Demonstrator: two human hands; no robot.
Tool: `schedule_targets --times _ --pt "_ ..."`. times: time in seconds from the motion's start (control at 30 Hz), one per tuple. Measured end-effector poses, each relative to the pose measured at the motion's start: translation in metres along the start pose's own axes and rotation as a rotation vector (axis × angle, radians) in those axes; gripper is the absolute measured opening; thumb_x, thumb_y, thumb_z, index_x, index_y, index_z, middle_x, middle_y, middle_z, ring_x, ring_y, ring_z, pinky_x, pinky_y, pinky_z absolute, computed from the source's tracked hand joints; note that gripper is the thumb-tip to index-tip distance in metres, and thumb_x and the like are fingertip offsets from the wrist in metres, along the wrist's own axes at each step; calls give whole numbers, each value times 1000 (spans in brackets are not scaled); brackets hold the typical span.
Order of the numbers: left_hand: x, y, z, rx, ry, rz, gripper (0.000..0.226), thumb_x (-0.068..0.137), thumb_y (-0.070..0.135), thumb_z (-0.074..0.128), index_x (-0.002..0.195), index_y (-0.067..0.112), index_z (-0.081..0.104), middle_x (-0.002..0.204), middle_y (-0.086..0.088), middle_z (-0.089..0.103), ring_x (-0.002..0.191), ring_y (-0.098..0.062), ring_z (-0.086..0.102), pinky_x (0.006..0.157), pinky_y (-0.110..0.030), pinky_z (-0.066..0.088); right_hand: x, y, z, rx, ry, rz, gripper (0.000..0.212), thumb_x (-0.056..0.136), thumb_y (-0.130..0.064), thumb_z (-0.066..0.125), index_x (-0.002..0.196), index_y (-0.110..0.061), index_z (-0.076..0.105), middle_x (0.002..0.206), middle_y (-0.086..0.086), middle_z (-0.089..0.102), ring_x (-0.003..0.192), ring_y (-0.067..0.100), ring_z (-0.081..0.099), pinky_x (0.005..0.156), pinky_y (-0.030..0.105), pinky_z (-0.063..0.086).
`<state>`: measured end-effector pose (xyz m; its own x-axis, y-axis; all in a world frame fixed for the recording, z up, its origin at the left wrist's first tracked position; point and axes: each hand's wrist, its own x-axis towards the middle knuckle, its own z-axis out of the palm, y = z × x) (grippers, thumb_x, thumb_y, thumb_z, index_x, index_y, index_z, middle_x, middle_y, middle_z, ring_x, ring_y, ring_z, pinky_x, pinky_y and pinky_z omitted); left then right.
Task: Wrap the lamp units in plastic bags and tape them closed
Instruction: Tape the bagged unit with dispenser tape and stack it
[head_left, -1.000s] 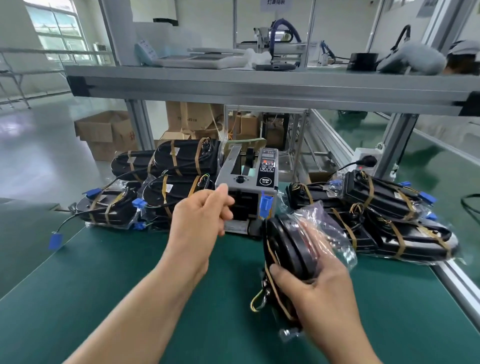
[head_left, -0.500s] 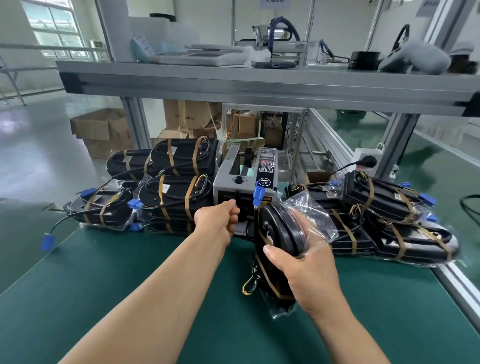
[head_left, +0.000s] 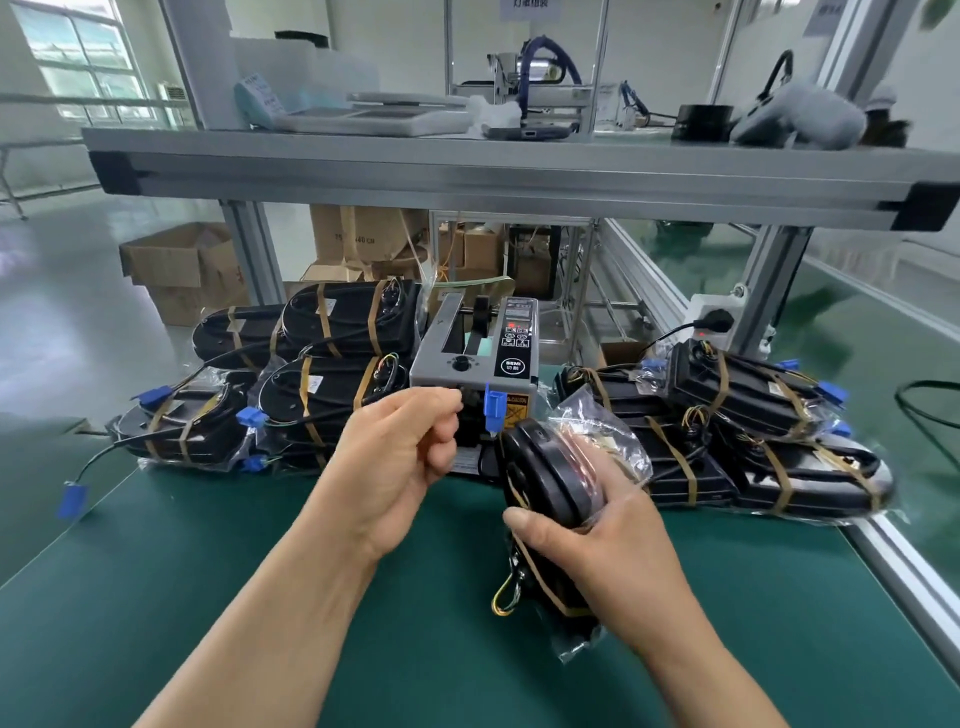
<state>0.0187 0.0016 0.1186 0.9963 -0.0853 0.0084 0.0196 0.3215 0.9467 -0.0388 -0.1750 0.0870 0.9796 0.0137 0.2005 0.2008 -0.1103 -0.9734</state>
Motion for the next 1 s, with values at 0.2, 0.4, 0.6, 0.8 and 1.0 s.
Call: schedule_targets --times 0.2,0.4,0.6,0.8,1.0 --pt "-20 33 30 394 -231 2 17 80 18 76 66 14 67 51 7 50 44 -5 39 47 -13 35 -9 7 7 7 7 11 51 71 -20 74 110 -49 64 84 17 68 70 20 58 69 40 54" --pt "-12 31 36 635 -250 -18 17 83 15 78 71 7 68 45 13 55 36 4 45 41 -6 34 -9 7 8 17 -9 -1 54 71 -15 71 112 -50 64 85 14 70 68 22 58 72 40 55" --pt "-6 29 32 679 -282 -54 18 84 16 77 71 7 67 42 14 52 34 4 45 39 -4 32 -9 9 4 -34 -5 2 51 72 -16 70 112 -47 64 86 7 73 72 24 63 79 50 57" --pt "-2 23 30 672 -266 -42 22 83 18 78 65 13 67 45 14 54 36 3 44 40 -5 33 -9 8 4 -32 -11 -8 56 76 -10 72 112 -52 63 89 2 75 76 29 68 78 44 58" --pt "0 19 30 609 -256 -38 26 83 12 77 59 15 66 48 10 55 35 2 43 40 -7 33 -9 6 4 -44 -11 -24 62 75 -12 74 104 -64 60 89 1 75 82 33 67 76 41 58"
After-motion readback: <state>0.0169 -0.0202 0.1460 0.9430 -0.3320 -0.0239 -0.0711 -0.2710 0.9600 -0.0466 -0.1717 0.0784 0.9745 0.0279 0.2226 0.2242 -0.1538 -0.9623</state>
